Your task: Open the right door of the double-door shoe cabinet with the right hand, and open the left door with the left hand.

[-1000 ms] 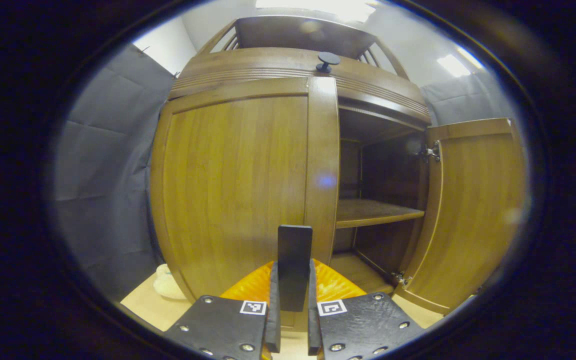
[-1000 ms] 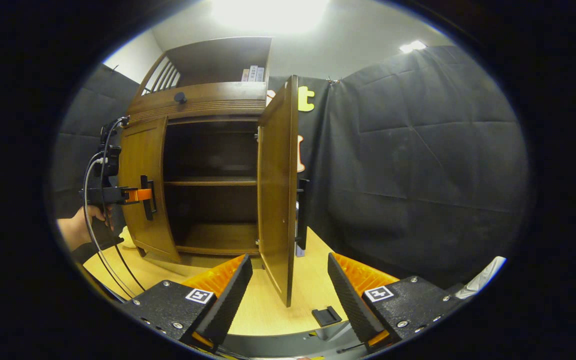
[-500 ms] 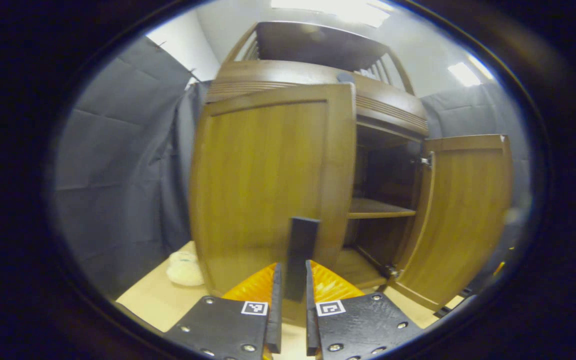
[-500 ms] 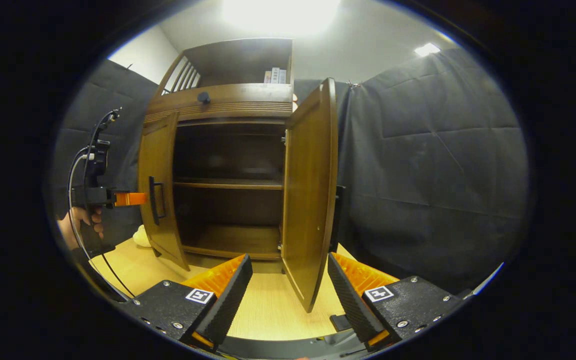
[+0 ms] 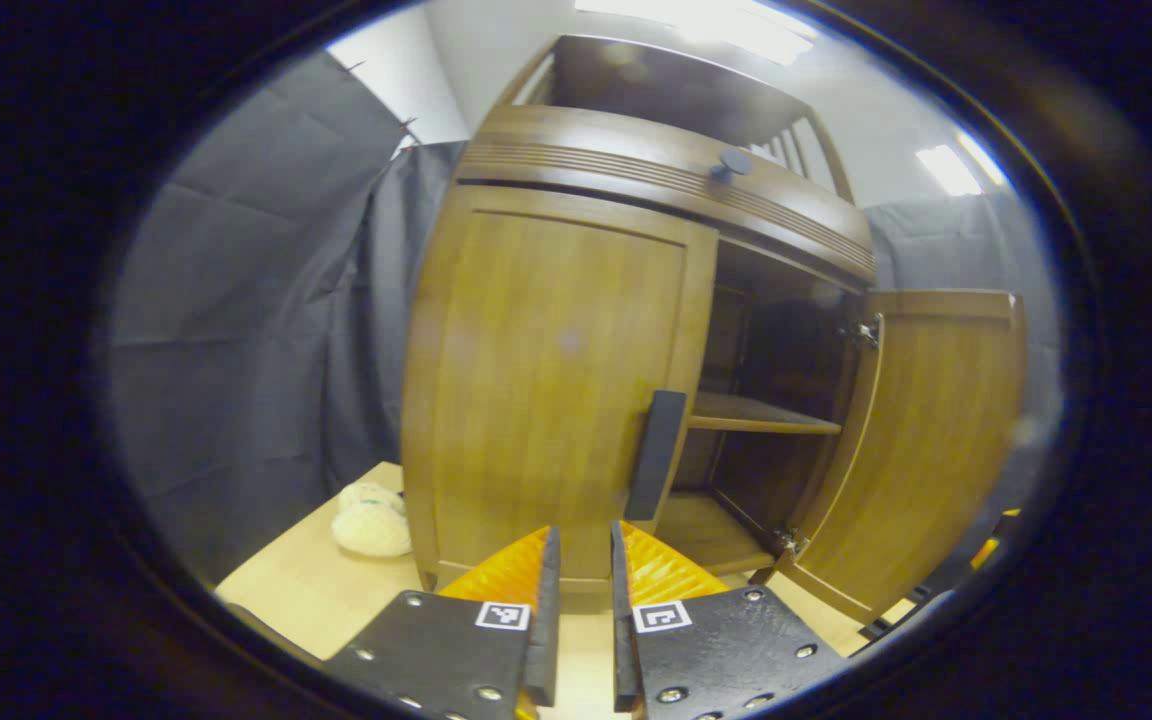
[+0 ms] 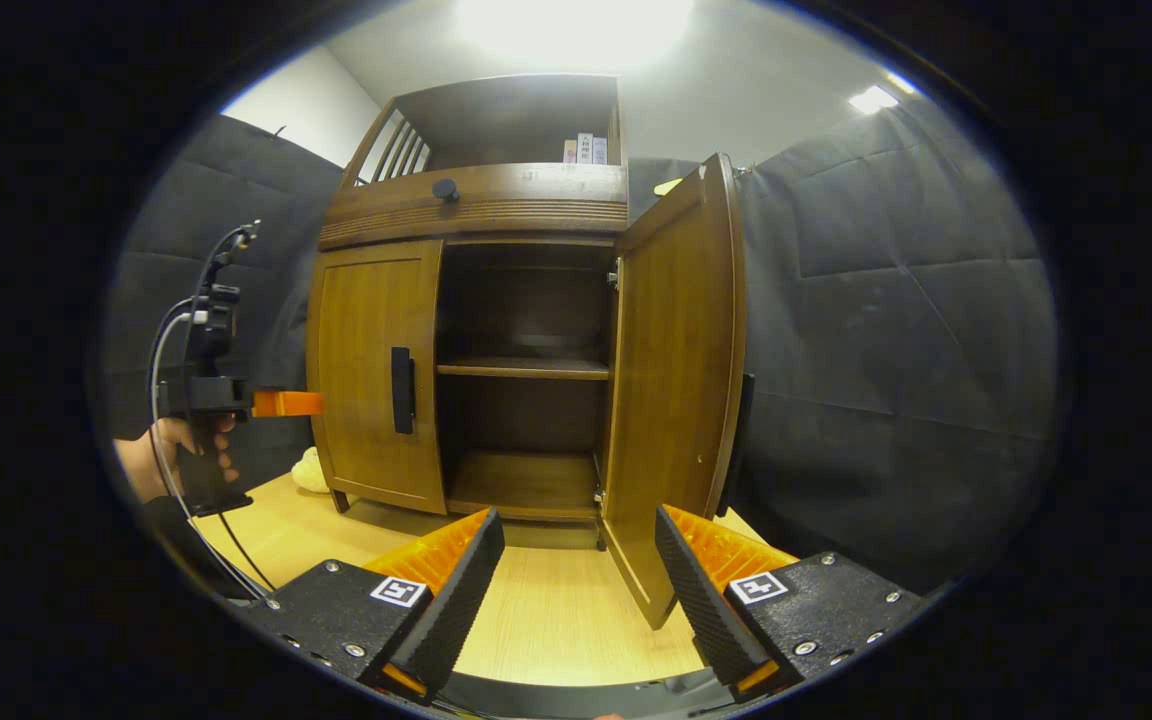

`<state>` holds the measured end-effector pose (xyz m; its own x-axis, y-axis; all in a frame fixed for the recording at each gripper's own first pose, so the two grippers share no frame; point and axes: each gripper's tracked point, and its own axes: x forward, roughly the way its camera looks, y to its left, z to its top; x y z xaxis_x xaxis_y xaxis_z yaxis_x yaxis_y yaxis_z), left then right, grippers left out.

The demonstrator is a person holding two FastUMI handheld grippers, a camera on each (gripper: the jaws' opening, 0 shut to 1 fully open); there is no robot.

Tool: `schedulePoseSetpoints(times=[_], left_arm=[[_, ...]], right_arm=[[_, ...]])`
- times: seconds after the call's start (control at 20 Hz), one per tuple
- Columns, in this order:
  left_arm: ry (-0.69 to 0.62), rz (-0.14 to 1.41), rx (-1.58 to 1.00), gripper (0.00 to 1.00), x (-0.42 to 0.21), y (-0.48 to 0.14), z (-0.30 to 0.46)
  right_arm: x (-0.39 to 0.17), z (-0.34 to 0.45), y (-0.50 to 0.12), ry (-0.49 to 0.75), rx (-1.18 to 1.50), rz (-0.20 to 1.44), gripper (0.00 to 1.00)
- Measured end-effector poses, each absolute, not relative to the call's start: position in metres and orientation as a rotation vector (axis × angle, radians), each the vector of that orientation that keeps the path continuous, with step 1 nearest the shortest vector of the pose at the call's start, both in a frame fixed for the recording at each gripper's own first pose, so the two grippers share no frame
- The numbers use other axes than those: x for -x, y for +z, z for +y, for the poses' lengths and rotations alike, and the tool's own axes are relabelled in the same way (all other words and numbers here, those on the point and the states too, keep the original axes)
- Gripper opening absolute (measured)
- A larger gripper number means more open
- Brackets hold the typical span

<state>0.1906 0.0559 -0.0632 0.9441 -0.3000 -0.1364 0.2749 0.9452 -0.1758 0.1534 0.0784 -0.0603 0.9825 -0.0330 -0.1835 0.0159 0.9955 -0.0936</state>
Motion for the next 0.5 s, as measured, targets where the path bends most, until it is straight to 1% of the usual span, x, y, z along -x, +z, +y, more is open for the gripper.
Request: schedulePoseSetpoints(times=[0.15,0.25,0.3,0.4,0.5], left_arm=[[-0.312,0.121,0.107,0.69,-0.219,-0.043,0.025],[-0.302,0.102,0.095,0.85,-0.246,-0.038,0.010],[-0.307,0.104,0.097,0.84,-0.251,-0.044,0.007],[-0.305,0.113,0.096,0.74,-0.269,-0.050,-0.004],[-0.303,0.119,0.092,0.74,-0.287,-0.054,-0.014]], right_arm=[[-0.146,0.059,-0.064,-0.079,0.107,0.203,0.93],[-0.140,0.042,-0.066,-0.130,0.103,0.219,0.94],[-0.138,0.036,-0.067,-0.149,0.098,0.227,0.94],[-0.133,0.027,-0.070,-0.185,0.093,0.243,0.95],[-0.125,0.020,-0.071,-0.213,0.096,0.250,0.94]])
